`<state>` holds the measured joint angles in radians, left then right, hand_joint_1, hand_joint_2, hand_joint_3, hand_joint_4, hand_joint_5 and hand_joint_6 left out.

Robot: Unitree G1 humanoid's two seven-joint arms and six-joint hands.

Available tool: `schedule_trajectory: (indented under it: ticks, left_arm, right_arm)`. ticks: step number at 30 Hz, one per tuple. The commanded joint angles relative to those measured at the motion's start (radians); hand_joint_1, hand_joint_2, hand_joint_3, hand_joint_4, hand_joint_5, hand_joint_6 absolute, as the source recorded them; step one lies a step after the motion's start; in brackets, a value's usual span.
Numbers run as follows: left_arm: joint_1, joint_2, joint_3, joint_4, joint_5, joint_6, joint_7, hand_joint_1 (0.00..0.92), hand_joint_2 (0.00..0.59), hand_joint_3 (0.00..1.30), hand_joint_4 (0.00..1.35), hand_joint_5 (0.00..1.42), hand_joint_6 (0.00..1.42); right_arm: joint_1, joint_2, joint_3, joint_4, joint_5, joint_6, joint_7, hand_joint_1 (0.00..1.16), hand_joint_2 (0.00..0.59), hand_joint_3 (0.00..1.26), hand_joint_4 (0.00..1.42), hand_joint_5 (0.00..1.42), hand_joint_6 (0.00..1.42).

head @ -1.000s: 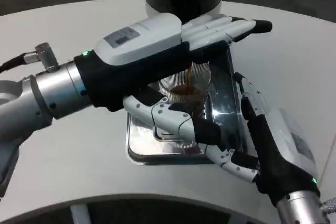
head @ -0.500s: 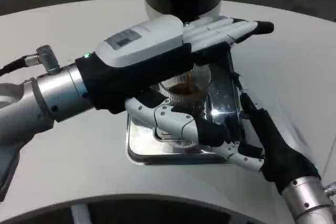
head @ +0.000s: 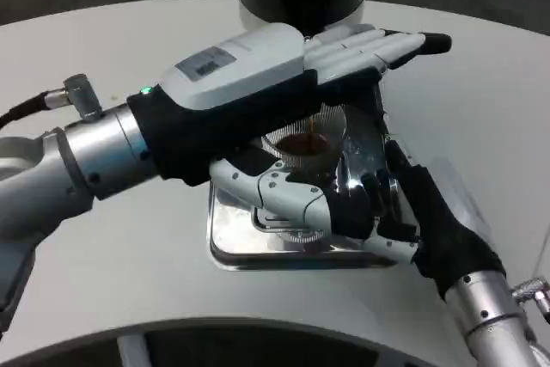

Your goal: Grasp the cup under the faucet to collect the drink, then remove the cup.

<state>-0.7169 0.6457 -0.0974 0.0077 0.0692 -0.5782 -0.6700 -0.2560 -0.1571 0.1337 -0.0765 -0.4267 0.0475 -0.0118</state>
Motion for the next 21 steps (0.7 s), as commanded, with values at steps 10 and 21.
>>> schedule_trajectory:
  ticks: [10,21]
  left_arm:
    - [0.019,0.015,-0.01,-0.003,0.014,-0.006,-0.016,0.0,0.089,0.0,0.0,0.01,0.0]
    - [0.018,0.015,-0.008,0.0,0.015,-0.011,-0.014,0.0,0.089,0.0,0.0,0.01,0.0]
  right_arm:
    - [-0.093,0.038,0.019,0.125,0.03,-0.048,-0.045,0.7,0.179,0.0,0.0,0.0,0.11]
    - [-0.121,0.064,0.033,0.175,0.032,-0.066,-0.079,0.71,0.178,0.0,0.0,0.0,0.12]
